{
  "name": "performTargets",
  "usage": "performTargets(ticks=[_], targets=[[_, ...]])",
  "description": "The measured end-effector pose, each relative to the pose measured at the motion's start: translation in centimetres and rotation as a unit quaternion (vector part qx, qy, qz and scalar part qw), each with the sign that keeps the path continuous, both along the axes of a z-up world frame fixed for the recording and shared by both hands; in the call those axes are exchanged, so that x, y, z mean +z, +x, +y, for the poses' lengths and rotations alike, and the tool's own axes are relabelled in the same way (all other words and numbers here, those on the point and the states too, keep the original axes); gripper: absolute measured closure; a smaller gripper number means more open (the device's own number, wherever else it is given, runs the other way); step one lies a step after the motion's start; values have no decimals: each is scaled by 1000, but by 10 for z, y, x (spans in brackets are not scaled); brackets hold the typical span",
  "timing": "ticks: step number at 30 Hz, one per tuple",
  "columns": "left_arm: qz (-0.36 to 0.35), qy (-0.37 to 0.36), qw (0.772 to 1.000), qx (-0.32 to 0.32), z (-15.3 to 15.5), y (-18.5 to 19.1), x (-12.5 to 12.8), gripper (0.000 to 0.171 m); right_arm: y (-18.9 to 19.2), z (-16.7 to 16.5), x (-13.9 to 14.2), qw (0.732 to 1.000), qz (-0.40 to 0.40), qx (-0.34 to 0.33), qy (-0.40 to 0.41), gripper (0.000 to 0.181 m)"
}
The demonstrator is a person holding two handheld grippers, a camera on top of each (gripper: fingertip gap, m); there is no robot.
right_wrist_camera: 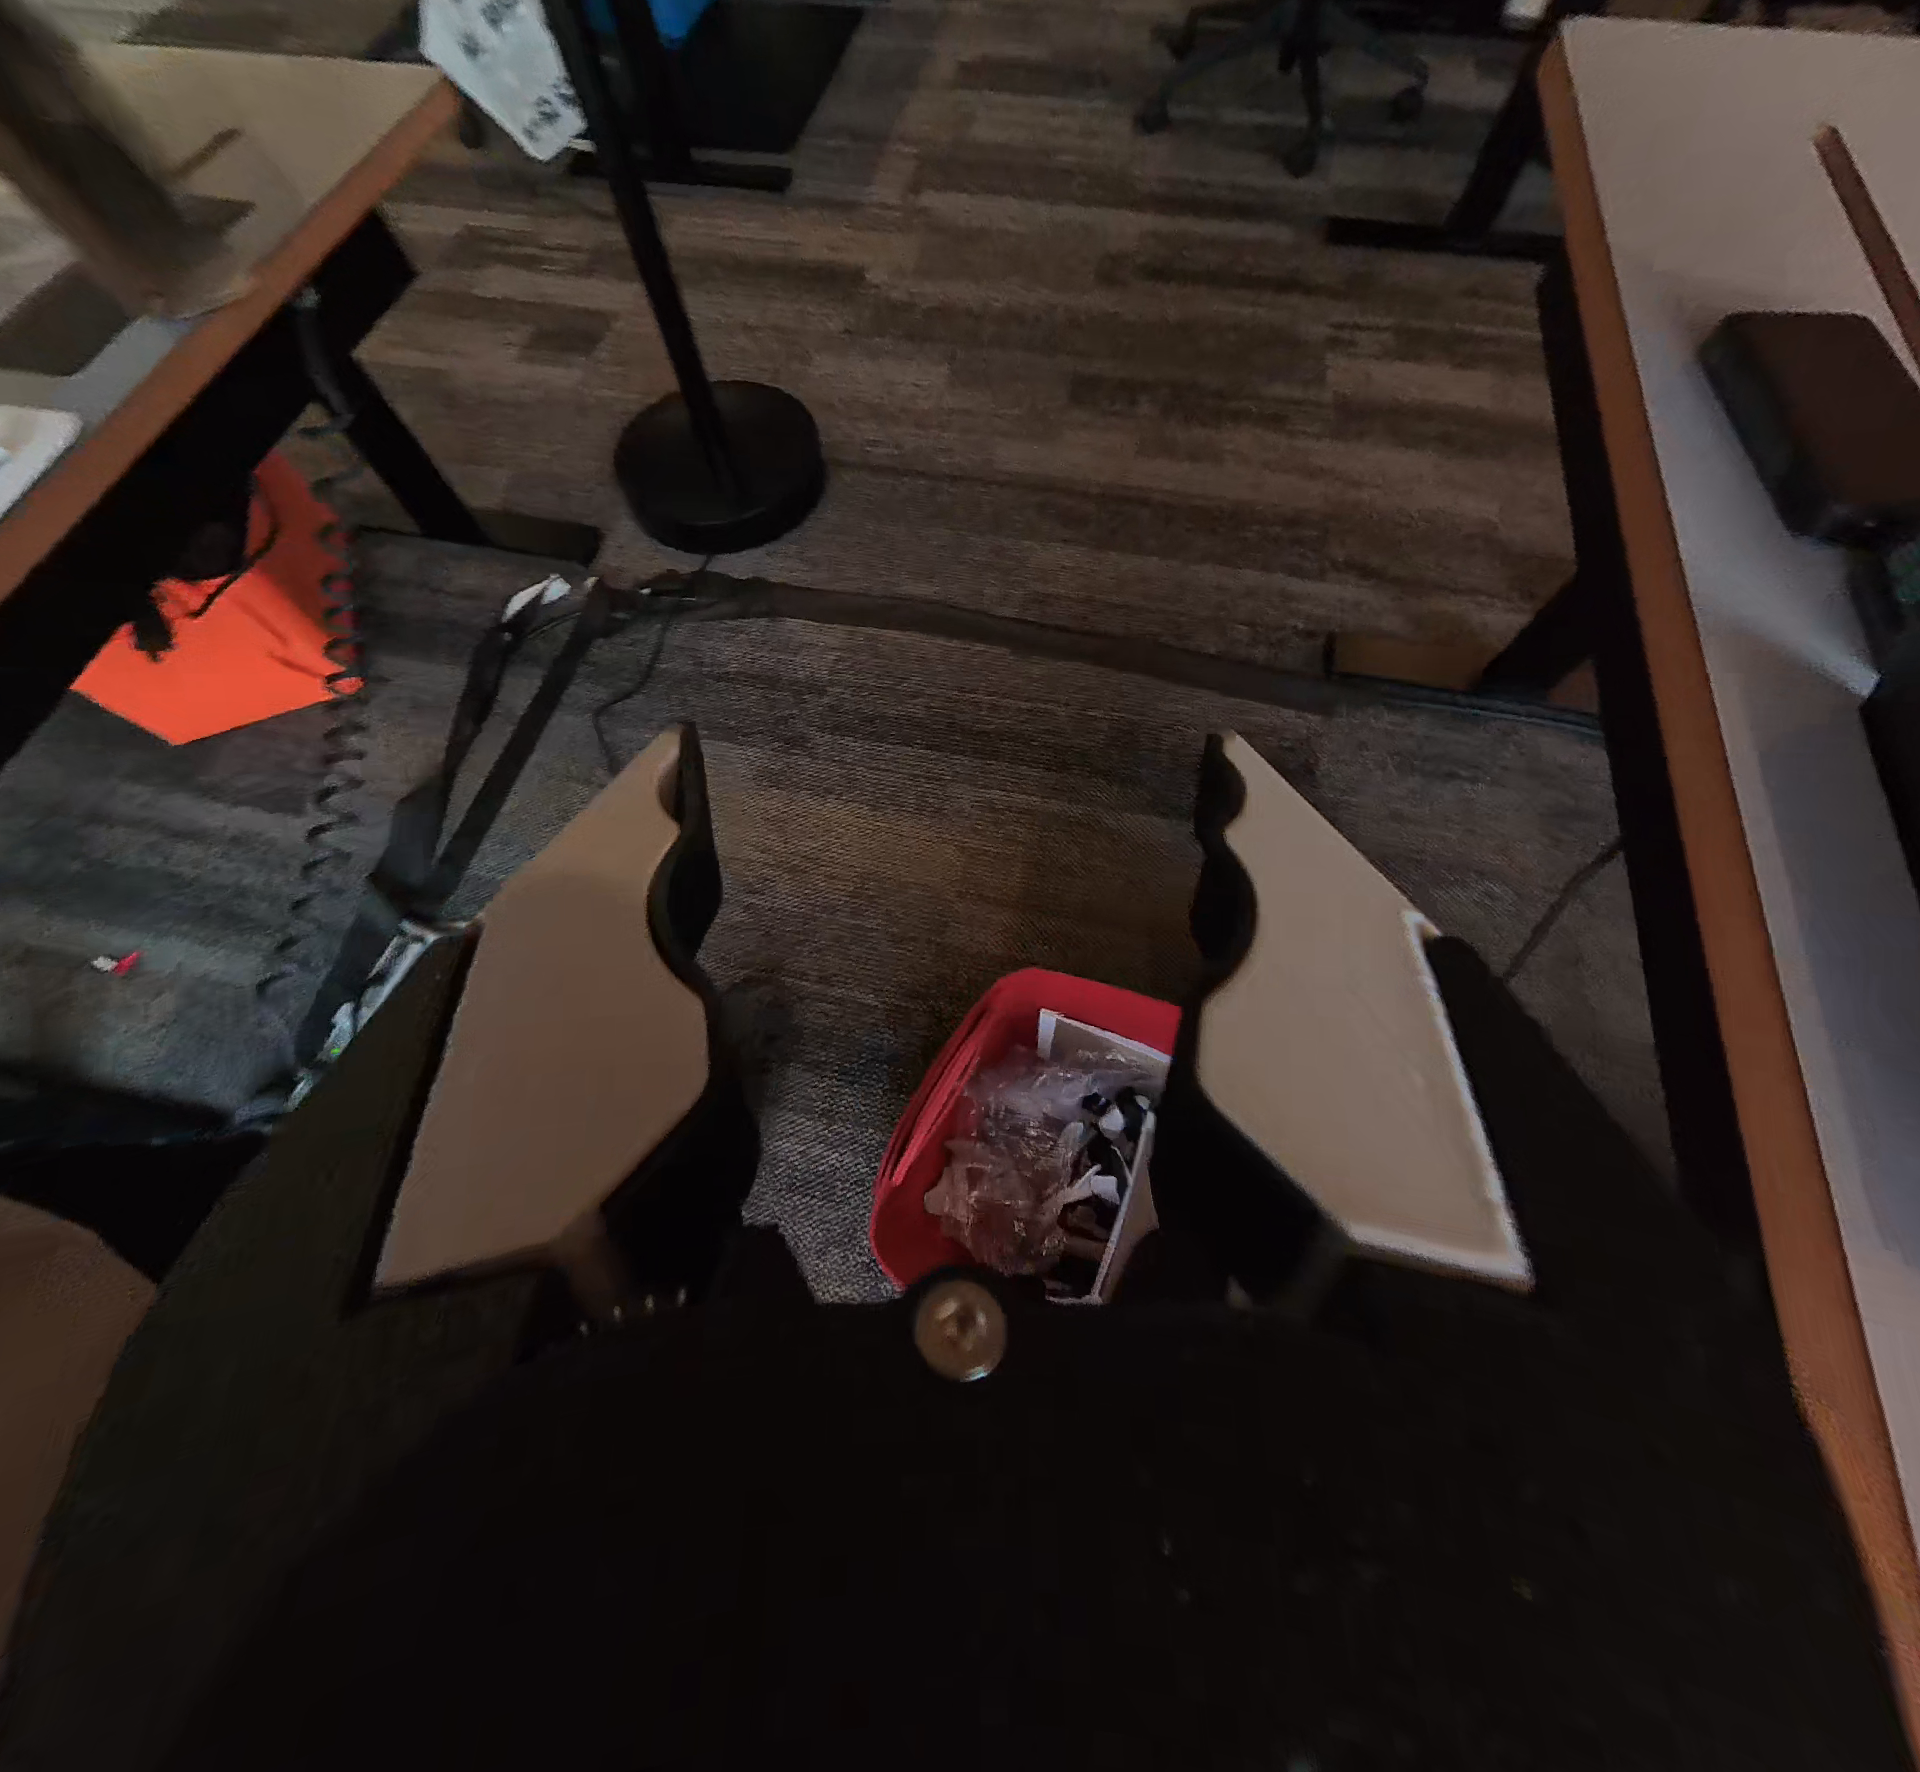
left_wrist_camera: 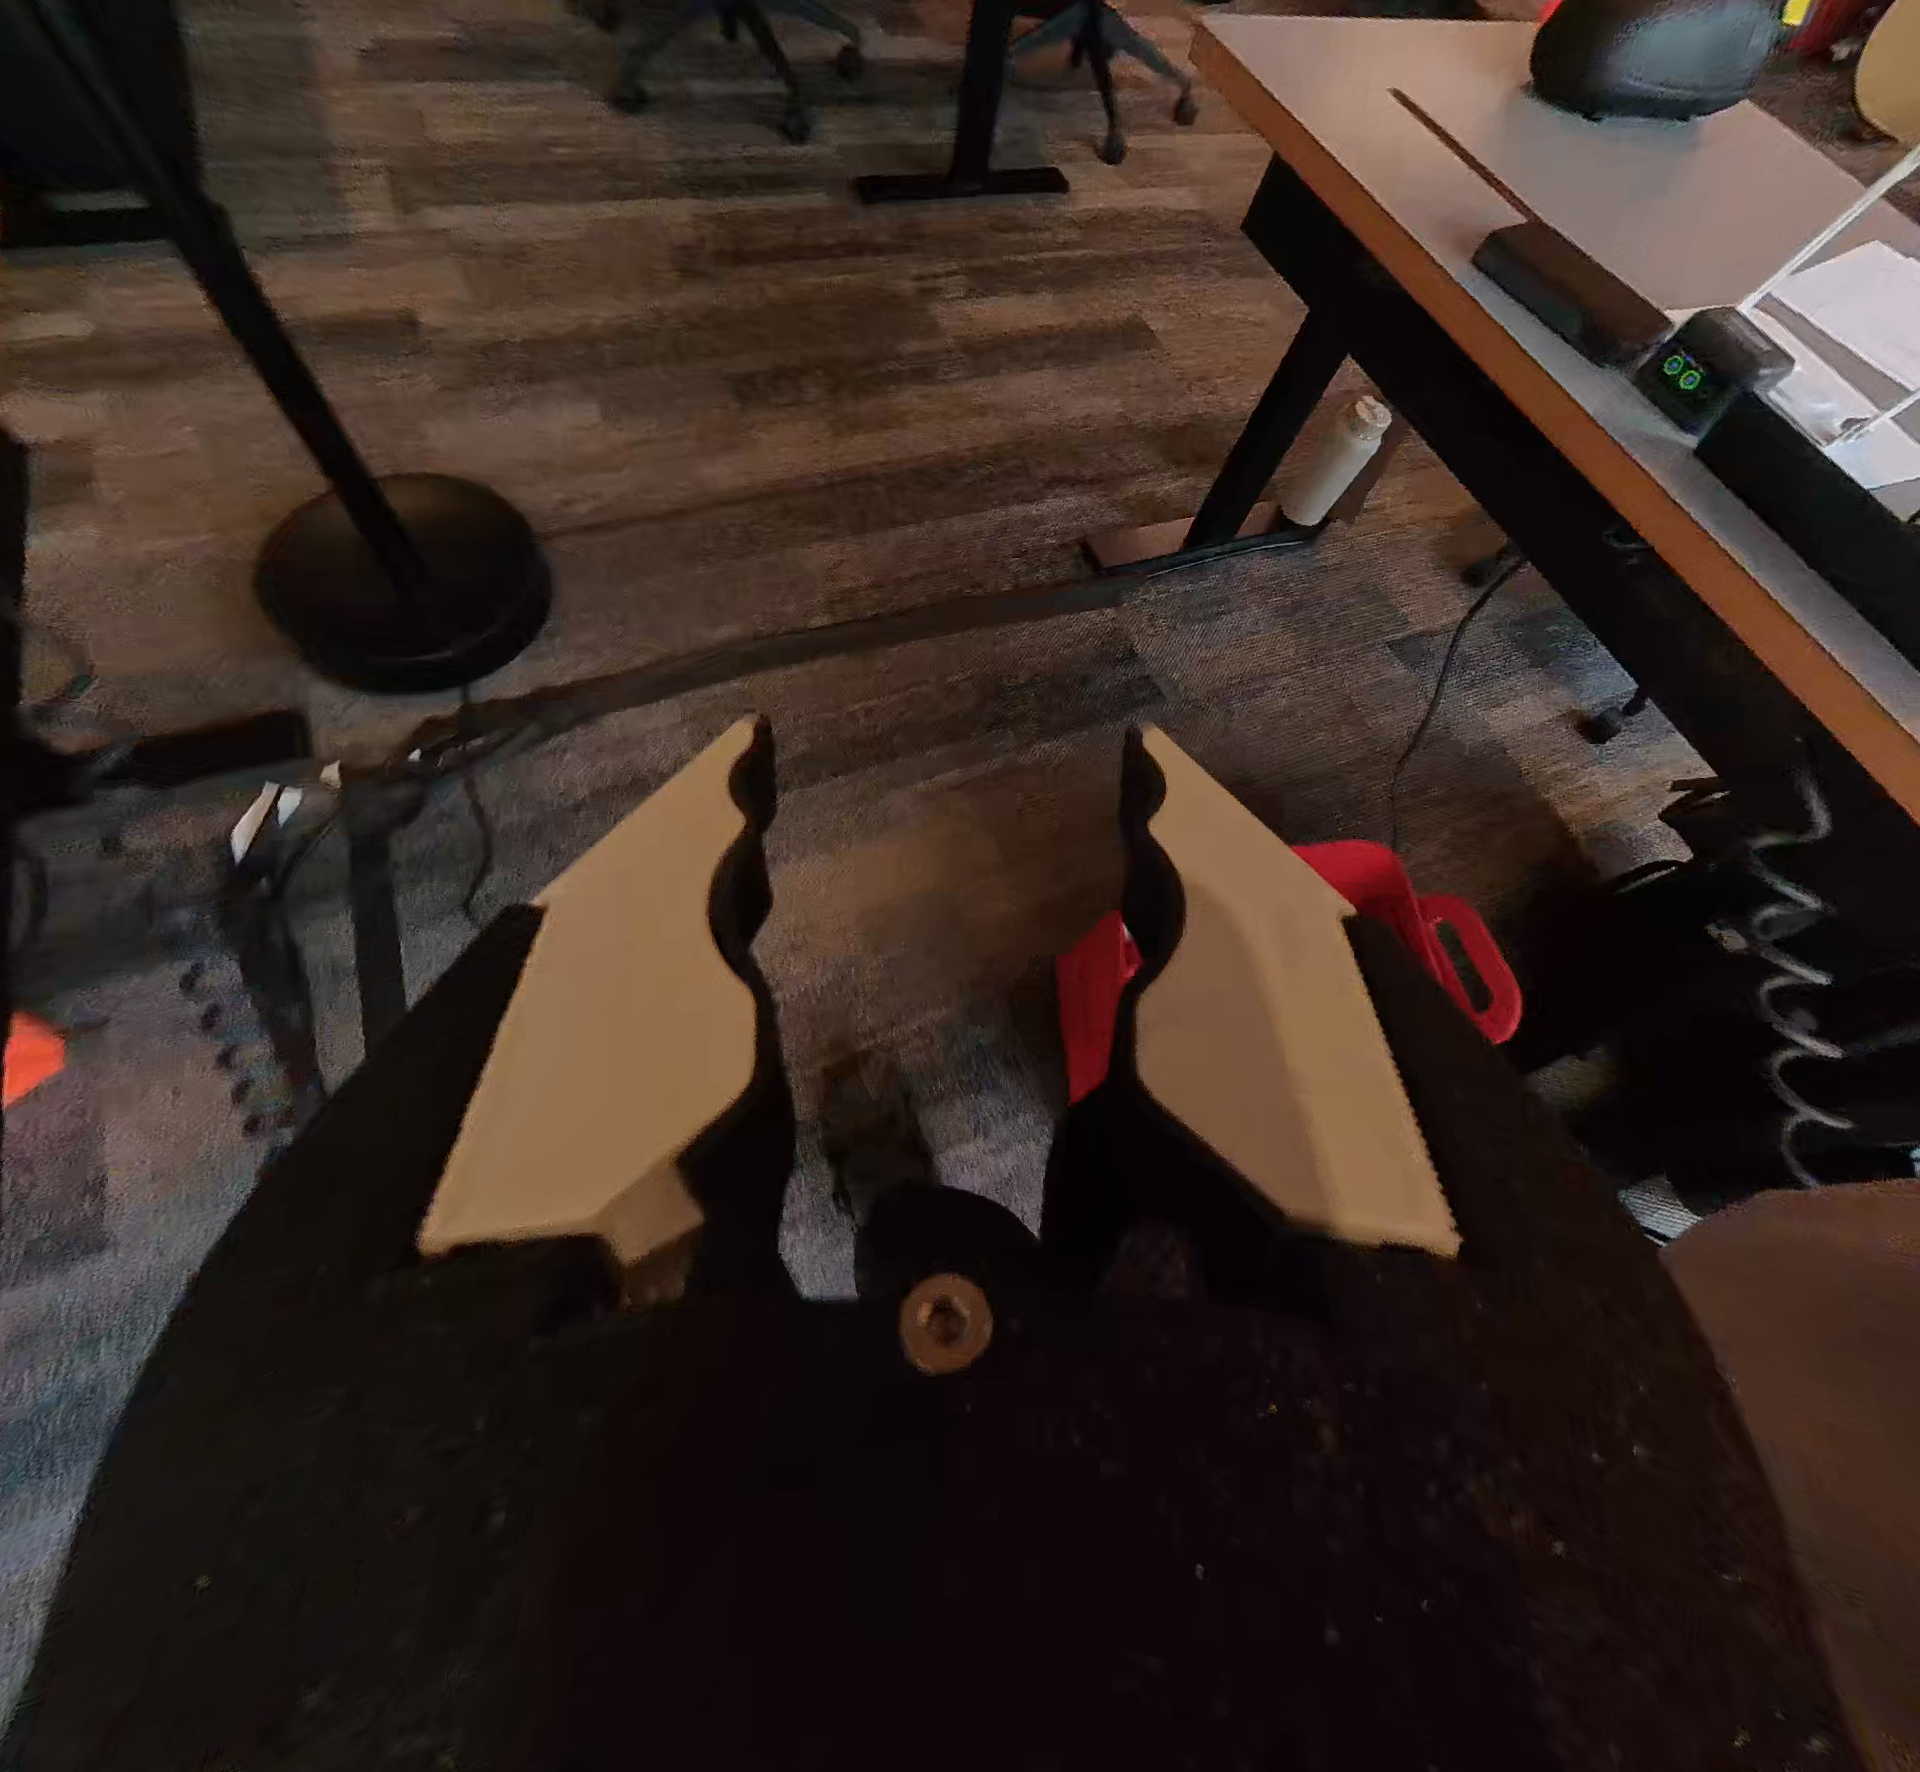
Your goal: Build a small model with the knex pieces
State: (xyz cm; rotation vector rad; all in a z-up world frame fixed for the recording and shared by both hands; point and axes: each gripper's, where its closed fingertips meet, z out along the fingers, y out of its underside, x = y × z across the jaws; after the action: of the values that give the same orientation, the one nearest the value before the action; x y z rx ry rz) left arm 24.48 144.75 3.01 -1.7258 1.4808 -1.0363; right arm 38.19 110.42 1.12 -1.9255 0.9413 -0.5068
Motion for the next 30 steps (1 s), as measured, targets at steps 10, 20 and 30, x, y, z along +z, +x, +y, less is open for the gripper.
performTargets(ticks=[10,20,30], targets=[[33,16,986,-161,81,238,-30,105,81,-16,-26,979,69,-179,-69,89],[52,-8,971,-235,38,385,-43,105,89,-24,-84,945,151,-286,-43,89],[118,40,979,-164,55,435,-34,105,232,-12,-141,966,148,-214,3,89]])
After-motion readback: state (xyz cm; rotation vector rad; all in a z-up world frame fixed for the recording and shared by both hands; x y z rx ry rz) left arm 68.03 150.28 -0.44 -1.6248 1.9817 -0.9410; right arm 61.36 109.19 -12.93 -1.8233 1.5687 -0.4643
